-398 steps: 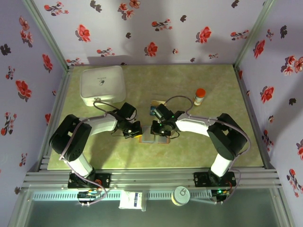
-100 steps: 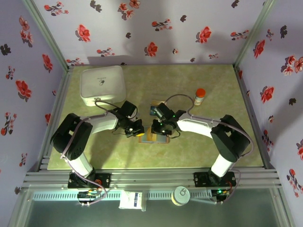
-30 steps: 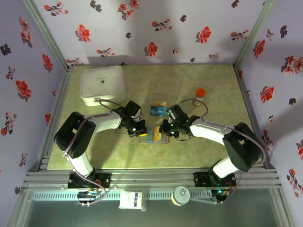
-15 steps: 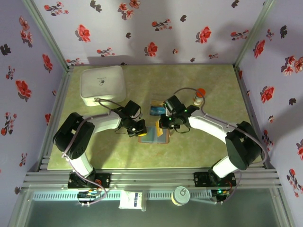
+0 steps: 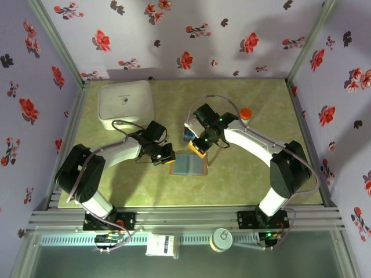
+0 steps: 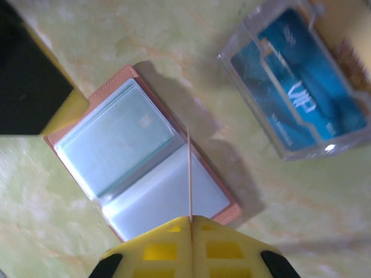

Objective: Take the credit cards out of the card holder

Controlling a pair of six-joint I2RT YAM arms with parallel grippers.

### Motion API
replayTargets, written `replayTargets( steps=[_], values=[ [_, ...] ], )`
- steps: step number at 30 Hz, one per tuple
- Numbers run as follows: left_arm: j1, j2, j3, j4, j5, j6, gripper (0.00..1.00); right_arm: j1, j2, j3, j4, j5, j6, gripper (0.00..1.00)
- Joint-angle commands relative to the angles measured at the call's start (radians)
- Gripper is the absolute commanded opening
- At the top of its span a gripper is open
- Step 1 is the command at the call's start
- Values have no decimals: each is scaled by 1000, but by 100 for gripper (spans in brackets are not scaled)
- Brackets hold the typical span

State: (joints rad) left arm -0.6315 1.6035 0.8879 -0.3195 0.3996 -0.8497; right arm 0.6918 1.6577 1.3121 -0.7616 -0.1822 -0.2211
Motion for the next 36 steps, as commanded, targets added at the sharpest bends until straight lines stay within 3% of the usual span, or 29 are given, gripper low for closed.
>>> replayTargets(
  steps=[1, 5, 14, 24, 36],
  values=[
    [14, -40, -26, -27, -20, 20, 7, -13, 30, 94, -96, 39, -280, 0],
    [24, -69, -51, -23, -27, 19, 8, -37, 69, 185, -154, 38, -437, 0],
    [41, -109, -89, -11, -35, 6, 9, -121, 262, 476, -283, 3, -568, 0],
    [59, -102, -92, -13, -33, 9, 9, -171, 497, 781, -412, -60, -637, 0],
    [70, -77, -97, -2, -25, 9, 10, -176, 660, 916, -474, -103, -669, 0]
  ],
)
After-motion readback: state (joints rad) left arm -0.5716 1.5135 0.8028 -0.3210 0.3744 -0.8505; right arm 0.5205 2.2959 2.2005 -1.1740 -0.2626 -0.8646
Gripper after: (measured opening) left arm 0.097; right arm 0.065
